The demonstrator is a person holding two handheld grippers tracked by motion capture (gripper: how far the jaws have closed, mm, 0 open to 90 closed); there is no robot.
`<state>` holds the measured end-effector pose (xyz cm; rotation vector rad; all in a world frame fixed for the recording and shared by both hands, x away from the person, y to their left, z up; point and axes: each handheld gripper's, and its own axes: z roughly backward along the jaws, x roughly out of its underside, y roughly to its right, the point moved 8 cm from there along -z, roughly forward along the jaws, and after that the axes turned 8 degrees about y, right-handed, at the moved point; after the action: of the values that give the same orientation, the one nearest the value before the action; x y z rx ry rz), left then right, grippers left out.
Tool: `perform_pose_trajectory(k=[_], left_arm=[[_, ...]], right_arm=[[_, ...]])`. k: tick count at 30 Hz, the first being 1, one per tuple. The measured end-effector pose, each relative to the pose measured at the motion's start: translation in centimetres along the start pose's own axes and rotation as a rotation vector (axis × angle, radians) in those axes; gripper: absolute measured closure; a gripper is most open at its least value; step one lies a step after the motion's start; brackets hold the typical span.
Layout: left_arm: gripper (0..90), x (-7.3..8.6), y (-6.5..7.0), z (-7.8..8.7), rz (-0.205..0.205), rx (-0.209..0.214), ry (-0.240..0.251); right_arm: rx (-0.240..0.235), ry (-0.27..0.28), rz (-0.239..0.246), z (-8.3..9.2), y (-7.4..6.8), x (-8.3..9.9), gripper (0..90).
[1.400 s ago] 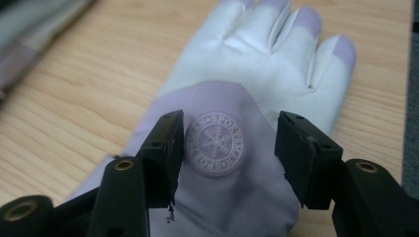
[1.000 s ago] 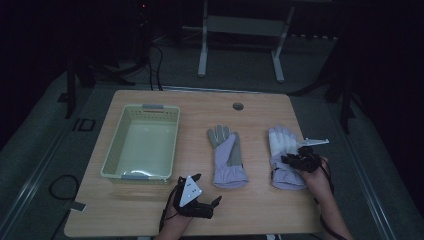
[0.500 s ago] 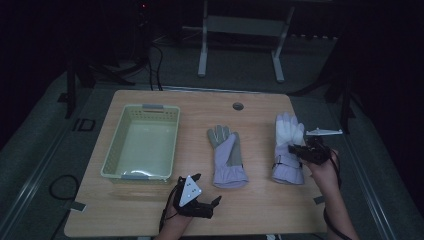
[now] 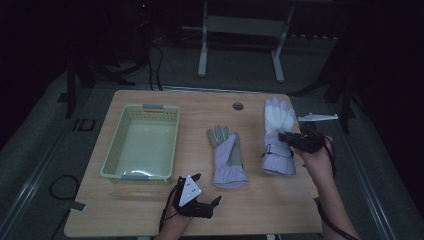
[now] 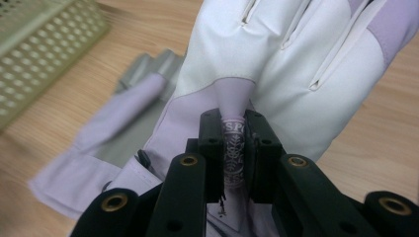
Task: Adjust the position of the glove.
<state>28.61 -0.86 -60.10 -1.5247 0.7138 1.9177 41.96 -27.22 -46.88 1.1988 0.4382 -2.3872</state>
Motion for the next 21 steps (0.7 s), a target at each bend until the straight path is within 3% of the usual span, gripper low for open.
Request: perform_pose_trajectory(k=[2, 3, 4, 8, 9, 14, 18, 21], left_arm=[[2.0, 0.0, 0.0, 0.0, 0.001, 0.001, -0.001], [2.0, 0.0, 0.0, 0.0, 0.001, 0.001, -0.001], [2.0, 0.0, 0.0, 0.0, 0.001, 0.001, -0.001], [2.0, 0.0, 0.0, 0.0, 0.002, 0.002, 0.000], [2.0, 0.0, 0.0, 0.0, 0.002, 0.003, 0.000], [2.0, 0.0, 0.0, 0.0, 0.006, 0.009, 0.002], [2.0, 0.0, 0.0, 0.0, 0.000, 0.004, 0.001], [2.0, 0.0, 0.1, 0.0, -0.003, 0.006, 0.002]], right_arm=[[-0.023, -0.004, 0.016, -0.3, -1.9, -1.0, 80.1], [-0.023, -0.004, 0.016, -0.3, -1.9, -1.0, 80.1], [-0.039, -0.009, 0.027, -0.7, -3.2, -1.5, 80.1], [-0.078, -0.004, 0.022, -1.6, -6.0, -2.7, 80.1], [-0.078, -0.004, 0.022, -1.6, -6.0, -2.7, 80.1], [-0.095, -0.030, 0.068, -3.2, -9.6, -3.9, 80.1], [-0.106, -0.050, 0.094, -4.1, -11.3, -3.4, 80.0], [-0.107, -0.063, 0.091, -4.7, -11.8, -2.8, 80.0]])
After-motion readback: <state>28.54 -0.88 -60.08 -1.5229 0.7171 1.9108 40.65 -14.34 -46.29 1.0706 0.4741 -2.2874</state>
